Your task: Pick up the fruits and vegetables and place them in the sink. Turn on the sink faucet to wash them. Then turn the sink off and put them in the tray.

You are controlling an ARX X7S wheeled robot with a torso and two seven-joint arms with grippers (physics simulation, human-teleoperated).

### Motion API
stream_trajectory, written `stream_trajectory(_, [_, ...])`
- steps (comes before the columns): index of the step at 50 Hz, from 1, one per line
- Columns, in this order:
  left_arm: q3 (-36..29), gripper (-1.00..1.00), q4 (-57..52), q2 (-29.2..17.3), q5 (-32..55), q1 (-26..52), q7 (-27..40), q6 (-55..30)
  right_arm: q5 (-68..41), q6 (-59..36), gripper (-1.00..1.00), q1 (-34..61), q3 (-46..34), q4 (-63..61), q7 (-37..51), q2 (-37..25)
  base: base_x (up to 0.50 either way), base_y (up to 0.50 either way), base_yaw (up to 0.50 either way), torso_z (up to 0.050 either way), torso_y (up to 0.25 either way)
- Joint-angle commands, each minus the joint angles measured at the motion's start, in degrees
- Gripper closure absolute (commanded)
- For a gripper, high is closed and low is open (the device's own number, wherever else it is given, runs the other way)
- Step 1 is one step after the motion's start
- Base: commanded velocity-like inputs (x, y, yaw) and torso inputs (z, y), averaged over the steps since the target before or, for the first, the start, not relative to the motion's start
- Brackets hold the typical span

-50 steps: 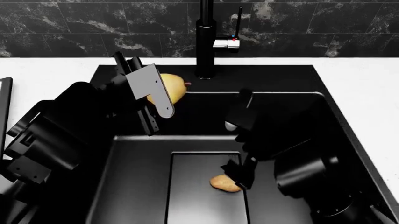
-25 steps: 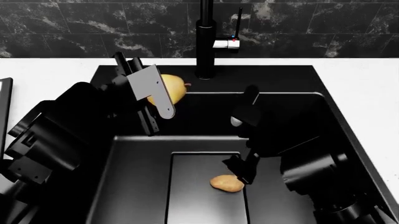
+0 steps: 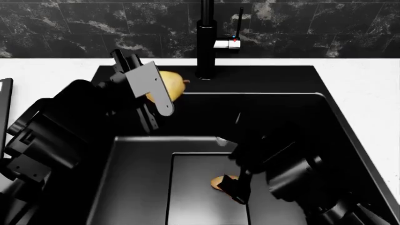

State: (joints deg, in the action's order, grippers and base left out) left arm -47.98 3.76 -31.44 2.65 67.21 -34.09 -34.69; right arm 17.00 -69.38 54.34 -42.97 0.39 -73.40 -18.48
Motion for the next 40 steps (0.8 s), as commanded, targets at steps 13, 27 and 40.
stream_trajectory(13, [1.09, 1.0, 1.15, -0.25, 0.98, 0.47, 1.15, 0.98, -1.9, 10.12, -1.0, -3.49, -4.57, 20.27, 3.51, 4.59, -0.01, 0.0, 0.0, 0.0, -0.004])
stream_trajectory(27, [1.22, 1.0, 0.96, -0.39, 1.12, 0.33, 1.37, 0.85, -3.25, 19.29, -1.0, -2.4, -4.98, 36.91, 8.14, 9.76, -0.01, 0.0, 0.0, 0.0, -0.004])
stream_trajectory(40, [1.46, 1.0, 0.14, -0.59, 1.33, 0.17, 1.67, 0.21, -2.45, 20.22, 1.0, -3.78, -7.53, 36.42, 8.34, 9.56, -0.01, 0.01, 0.01, 0.0, -0.006])
